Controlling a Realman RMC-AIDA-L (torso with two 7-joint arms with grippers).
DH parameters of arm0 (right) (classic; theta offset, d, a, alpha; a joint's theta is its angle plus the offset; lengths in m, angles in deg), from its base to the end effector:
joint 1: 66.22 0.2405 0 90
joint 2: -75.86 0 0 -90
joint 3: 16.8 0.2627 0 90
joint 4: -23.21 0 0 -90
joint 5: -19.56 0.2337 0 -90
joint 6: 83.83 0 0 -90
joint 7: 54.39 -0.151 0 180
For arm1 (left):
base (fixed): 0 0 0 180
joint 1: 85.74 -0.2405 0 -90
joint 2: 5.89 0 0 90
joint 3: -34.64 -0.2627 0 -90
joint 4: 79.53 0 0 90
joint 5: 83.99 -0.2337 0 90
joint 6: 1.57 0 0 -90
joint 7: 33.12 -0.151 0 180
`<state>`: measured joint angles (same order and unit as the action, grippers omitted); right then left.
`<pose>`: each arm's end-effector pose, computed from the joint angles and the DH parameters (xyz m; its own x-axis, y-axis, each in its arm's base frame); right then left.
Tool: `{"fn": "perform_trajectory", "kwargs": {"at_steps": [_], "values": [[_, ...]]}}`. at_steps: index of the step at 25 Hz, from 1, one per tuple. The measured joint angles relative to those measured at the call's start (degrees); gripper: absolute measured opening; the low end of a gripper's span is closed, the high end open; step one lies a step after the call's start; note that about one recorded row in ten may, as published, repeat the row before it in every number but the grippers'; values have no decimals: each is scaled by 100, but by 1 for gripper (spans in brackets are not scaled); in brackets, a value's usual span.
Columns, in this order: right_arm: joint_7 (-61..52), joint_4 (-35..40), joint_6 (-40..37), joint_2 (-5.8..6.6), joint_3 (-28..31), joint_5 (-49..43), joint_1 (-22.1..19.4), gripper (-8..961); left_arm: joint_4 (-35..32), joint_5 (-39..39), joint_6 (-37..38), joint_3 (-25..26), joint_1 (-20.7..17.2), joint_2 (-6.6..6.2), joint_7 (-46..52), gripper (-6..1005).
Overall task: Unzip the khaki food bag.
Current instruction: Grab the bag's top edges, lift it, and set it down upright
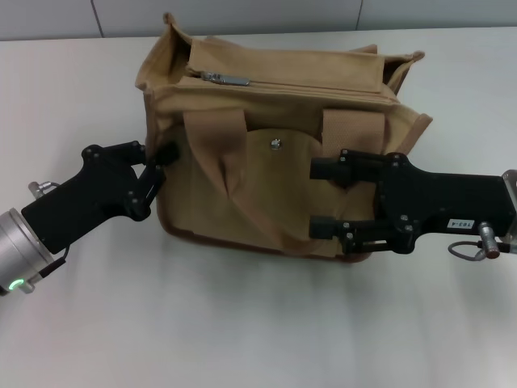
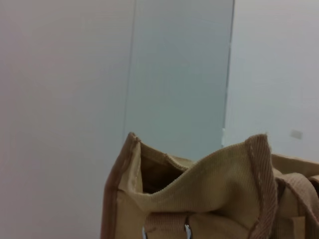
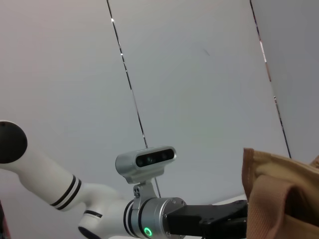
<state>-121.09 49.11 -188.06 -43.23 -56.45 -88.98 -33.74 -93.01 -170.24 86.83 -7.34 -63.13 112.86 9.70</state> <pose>0.2441 0.3153 -0.0309 0.6968 -0.2257 -0.6808 -0.2455 -0.9669 0.0693 -0.3150 0.2996 -0.0420 0.6556 0.0626 0.7525 0.4993 -0.7836 -0.3697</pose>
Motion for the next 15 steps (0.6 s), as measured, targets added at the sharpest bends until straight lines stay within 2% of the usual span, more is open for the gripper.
{"fn": "perform_trajectory", "kwargs": {"at_steps": [3,6,9,12,14,15], "values": [[0,-48,92,-1,2,33,9,838,262,451,-60,1,-10,15,-428,103],[0,-68,147,-1,7,116,4,839,309,884,-44,2,-71,-12,-751,76],[0,-153,366,-8,11,385,-25,839,34,1353,132,10,-107,-44,-775,49],[0,-359,615,-9,18,927,-60,839,-441,1613,575,9,-105,-43,-717,50],[27,-487,730,-9,22,1454,-161,839,-514,1625,751,-7,-79,-43,-721,51],[86,-554,755,-9,21,1699,-219,839,-602,1565,1189,-157,16,-36,-820,51]]}}
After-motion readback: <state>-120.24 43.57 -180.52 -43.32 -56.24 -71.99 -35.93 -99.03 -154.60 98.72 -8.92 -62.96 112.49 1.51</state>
